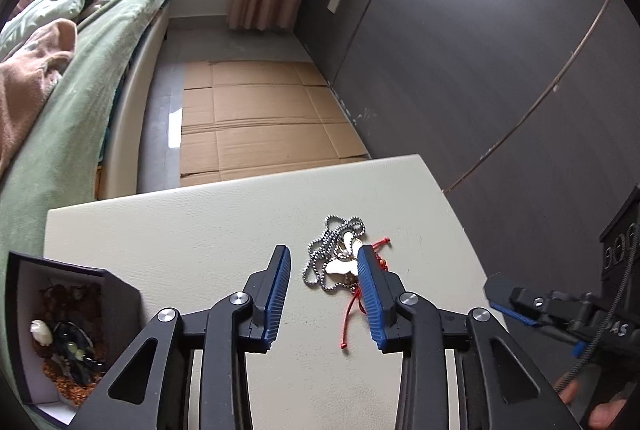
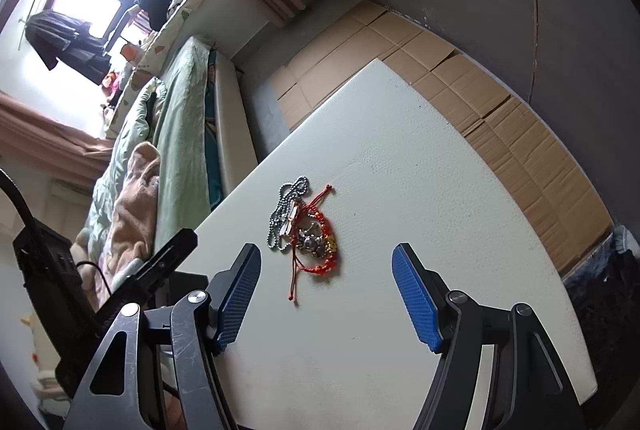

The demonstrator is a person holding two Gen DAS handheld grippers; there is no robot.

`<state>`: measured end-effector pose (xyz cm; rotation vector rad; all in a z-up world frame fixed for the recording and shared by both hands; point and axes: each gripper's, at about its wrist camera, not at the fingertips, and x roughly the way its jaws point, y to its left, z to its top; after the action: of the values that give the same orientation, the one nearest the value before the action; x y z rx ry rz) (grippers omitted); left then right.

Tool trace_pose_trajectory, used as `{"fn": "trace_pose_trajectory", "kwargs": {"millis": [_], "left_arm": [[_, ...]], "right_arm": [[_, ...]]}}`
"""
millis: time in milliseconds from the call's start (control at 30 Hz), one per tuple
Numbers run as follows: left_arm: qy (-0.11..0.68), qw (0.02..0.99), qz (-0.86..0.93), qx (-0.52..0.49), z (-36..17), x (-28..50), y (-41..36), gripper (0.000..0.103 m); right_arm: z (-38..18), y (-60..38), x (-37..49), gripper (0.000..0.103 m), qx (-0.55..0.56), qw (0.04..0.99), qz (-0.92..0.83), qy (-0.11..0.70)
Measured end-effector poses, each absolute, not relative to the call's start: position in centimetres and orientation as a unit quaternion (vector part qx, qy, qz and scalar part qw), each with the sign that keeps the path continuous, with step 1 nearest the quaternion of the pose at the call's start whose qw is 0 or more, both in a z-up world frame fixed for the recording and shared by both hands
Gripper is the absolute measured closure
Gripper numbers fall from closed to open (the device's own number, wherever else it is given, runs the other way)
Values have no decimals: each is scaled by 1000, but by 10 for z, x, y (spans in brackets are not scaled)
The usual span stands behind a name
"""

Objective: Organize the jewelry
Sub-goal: 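Move the left gripper to the silver butterfly chain and close on it, then lift the silver chain with the left gripper toward the black box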

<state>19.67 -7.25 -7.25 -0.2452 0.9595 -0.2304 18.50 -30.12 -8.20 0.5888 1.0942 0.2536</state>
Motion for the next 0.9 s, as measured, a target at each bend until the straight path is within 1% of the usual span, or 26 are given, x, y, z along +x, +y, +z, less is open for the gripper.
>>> {"fn": "trace_pose_trajectory", "kwargs": {"millis": [233,400,633,700,733,767,900], "left_arm": [[458,876,-120,-86,-88,207,-105,67],[474,871,-118,-57,-108,215,-125,67],[475,875,-94,-20,-125,222,-137,67],[472,876,-95,-19,-124,222,-135,67],[472,876,-94,-21,-125,223,-134,71],[474,875,-97,-26,-126,223,-132,72],[484,866,-109,-56,-124,223,-120,73]], "right_arm": [[-79,-312,184,33,293,801,122,508],[-77,-324,183,33,309,799,117,502],[-79,-341,185,33,331,792,108,501],[-78,-342,185,33,333,792,109,500],[-79,-342,185,33,333,792,109,500],[-79,-343,185,33,332,792,110,500],[-80,-342,186,33,331,790,112,503]]}}
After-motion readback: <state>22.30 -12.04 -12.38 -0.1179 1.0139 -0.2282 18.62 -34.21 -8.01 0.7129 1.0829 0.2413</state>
